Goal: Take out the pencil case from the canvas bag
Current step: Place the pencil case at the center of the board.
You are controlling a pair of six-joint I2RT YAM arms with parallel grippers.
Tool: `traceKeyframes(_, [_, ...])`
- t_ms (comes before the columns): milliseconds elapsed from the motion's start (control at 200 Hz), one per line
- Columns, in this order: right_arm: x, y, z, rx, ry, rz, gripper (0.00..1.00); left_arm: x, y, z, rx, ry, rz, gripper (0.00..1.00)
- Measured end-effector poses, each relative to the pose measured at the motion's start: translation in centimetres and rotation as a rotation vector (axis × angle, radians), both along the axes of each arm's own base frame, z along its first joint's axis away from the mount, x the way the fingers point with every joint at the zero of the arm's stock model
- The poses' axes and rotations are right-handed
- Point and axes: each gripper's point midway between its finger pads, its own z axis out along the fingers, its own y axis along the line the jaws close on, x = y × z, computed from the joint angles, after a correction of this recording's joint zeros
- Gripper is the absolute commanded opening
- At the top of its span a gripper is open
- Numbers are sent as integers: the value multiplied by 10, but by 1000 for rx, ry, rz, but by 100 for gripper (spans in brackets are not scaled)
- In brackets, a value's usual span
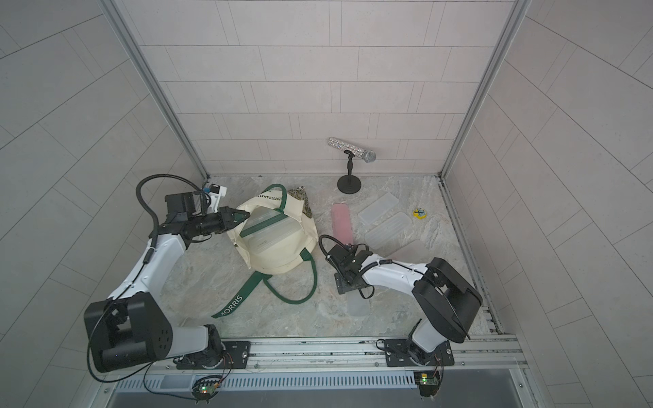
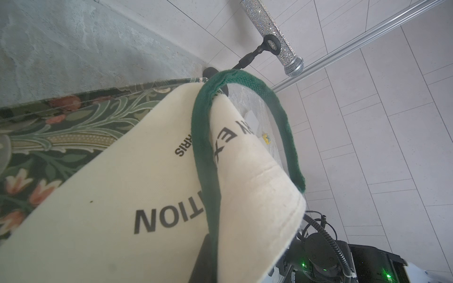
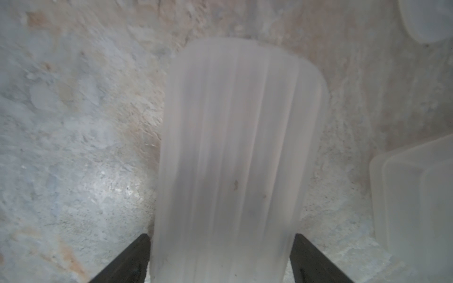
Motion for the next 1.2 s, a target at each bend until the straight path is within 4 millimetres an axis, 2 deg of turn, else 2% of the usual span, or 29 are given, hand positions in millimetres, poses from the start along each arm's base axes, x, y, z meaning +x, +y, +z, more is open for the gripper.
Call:
traceKeyframes(165, [6,-1,8,-39,-3,52,91,0,1,0,-1,0,2,0])
traceKeyframes(440, [15,-13,17,-86,1,87,100,0,1,0,-4,2,3,0])
traceKeyframes(605, [19,-5,37,-39,-52,108,100,1,0,0,-7,-2,3,0])
traceKeyframes(791, [22,21,88,162,-220,141,100,1,0,0,-11,-1,5,0])
traceKeyframes(886, [20,34,108,277,-299,156,99,1,1,1,-14,0,7,0])
traceKeyframes(1046, [13,58,122,412,-381,189,100,1,1,1,-17,2,9,0])
traceKeyframes(1201, [5,92,135,529,-444,246,99,1,1,1,-17,3,9,0])
